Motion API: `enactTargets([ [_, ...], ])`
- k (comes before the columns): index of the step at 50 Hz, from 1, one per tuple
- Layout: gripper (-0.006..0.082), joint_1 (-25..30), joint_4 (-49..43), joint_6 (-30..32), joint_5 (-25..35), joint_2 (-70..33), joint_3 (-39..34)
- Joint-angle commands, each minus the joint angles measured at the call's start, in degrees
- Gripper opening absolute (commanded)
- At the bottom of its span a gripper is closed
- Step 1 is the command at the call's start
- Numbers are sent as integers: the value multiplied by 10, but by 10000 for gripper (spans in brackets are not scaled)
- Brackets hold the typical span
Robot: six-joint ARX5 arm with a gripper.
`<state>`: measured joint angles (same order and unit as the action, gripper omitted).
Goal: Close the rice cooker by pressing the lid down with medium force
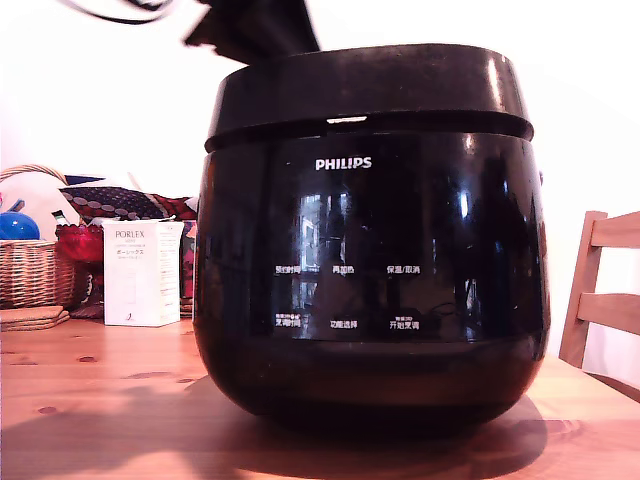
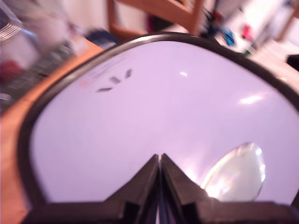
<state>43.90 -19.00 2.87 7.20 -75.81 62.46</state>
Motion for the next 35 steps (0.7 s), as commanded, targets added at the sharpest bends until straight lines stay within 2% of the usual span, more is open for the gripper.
enactTargets([
  [1, -22, 2, 22, -4, -8, 11, -46],
  [21, -22, 2, 185, -3, -12, 115, -206],
  [35, -22, 7, 227, -3, 14, 114, -250],
])
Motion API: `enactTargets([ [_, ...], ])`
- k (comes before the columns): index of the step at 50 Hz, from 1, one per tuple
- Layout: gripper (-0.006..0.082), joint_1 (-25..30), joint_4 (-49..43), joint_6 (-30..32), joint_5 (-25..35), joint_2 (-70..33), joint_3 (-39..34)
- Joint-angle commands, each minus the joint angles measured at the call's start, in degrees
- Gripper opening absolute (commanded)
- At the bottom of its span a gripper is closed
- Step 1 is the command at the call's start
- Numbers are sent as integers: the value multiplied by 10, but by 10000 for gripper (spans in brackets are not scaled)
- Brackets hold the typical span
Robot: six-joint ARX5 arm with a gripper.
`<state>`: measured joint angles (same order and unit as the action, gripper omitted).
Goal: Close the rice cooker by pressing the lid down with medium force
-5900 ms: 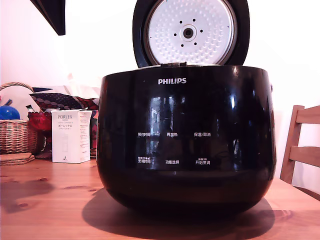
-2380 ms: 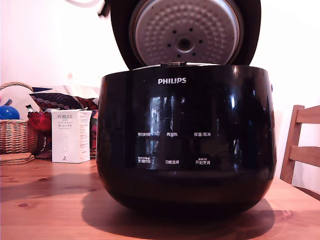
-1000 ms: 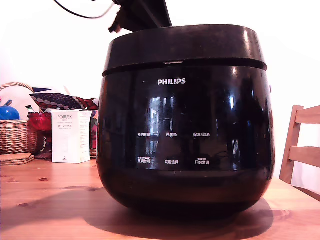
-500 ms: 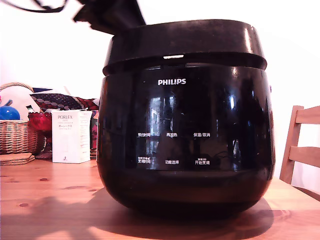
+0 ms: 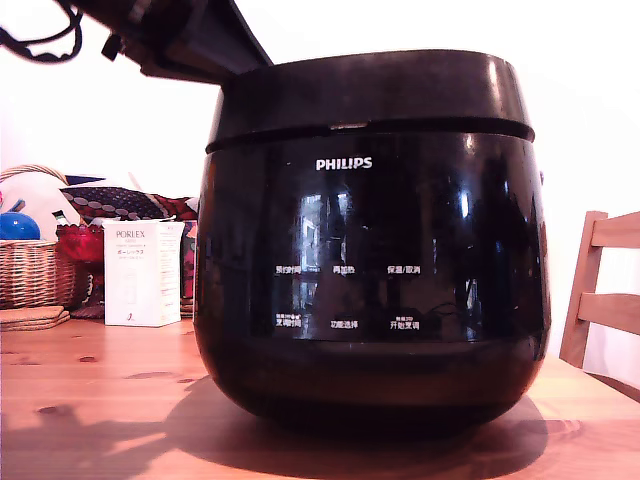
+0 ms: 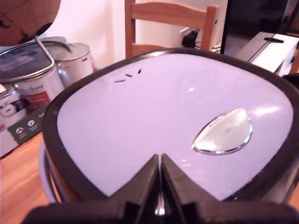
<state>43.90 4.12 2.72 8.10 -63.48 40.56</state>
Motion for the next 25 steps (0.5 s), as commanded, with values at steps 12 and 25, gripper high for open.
enactTargets([
  [12, -22, 18, -2, -2, 20, -15, -65],
  [25, -22, 26, -13, -2, 20, -30, -106],
])
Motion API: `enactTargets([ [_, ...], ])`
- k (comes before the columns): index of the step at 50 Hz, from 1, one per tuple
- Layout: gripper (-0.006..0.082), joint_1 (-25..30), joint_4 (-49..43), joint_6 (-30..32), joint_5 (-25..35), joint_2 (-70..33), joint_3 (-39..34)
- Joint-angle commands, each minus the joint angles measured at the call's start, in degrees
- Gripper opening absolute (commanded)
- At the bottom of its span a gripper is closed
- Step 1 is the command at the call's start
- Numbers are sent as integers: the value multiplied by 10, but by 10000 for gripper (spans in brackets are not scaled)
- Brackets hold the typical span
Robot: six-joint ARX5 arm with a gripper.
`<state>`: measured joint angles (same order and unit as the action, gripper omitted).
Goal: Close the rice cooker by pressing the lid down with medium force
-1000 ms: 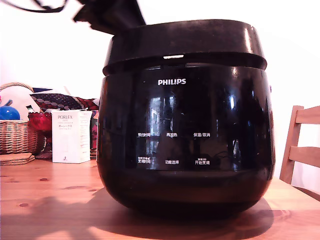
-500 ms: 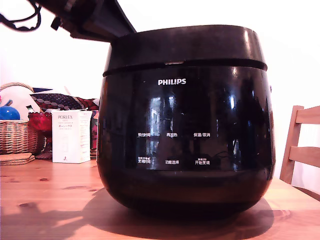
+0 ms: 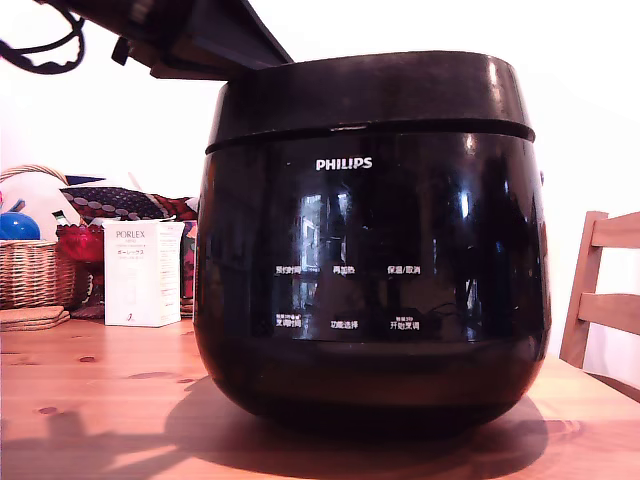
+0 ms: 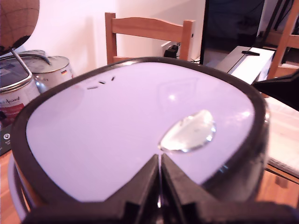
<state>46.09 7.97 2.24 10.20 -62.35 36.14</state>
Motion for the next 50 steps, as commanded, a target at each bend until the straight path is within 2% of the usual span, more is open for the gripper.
enactTargets([
  [1, -22, 4, -51, 3, -1, -42, -63],
  [29, -22, 4, -94, 3, -1, -98, -65],
  [41, -22, 4, -31, -1, 7, -75, -59],
  [50, -22, -2, -24, -4, 3, -39, -28],
])
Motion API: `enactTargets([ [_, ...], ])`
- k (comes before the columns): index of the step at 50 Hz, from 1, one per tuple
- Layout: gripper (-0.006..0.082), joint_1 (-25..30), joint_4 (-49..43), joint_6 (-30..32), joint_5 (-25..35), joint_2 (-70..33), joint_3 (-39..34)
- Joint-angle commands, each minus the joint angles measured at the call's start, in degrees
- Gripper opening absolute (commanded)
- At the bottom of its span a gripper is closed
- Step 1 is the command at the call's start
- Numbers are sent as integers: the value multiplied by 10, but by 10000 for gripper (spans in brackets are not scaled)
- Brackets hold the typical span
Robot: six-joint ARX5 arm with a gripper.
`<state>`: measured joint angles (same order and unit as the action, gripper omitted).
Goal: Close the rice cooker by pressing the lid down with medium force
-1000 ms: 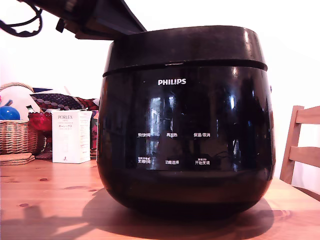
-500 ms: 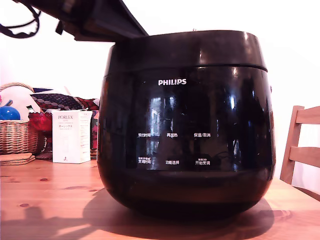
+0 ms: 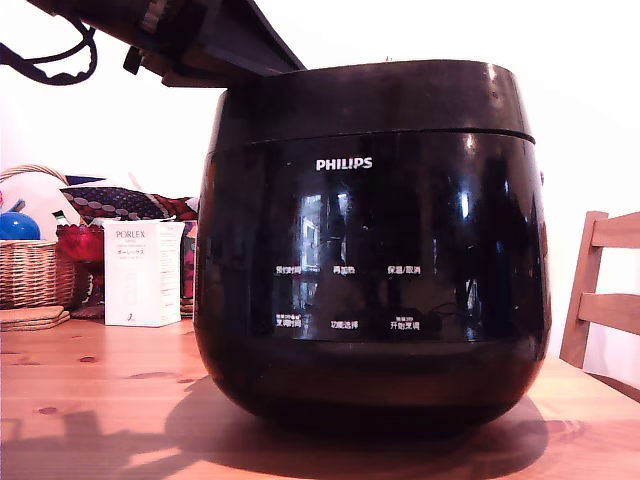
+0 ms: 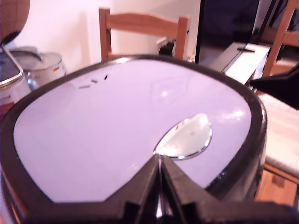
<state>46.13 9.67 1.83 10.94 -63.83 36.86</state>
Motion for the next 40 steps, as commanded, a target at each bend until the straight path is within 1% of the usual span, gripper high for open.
enactTargets([
  [1, -22, -5, -42, 0, -5, -21, -30],
  [6, -22, -23, -41, 2, -24, -7, -3],
  [12, -22, -57, -42, 6, -41, 4, 37],
  [13, -22, -64, -42, 23, -43, 6, 43],
  [16, -22, -83, -42, 23, -53, 11, 63],
  [17, -22, -89, -43, 52, -57, 13, 70],
  [19, -22, -103, -43, 52, -65, 14, 82],
  [20, -22, -108, -43, 63, -70, 15, 88],
  [31, -22, -199, -67, 77, -102, 21, 137],
  [40, -22, -275, -76, 77, -111, 27, 146],
])
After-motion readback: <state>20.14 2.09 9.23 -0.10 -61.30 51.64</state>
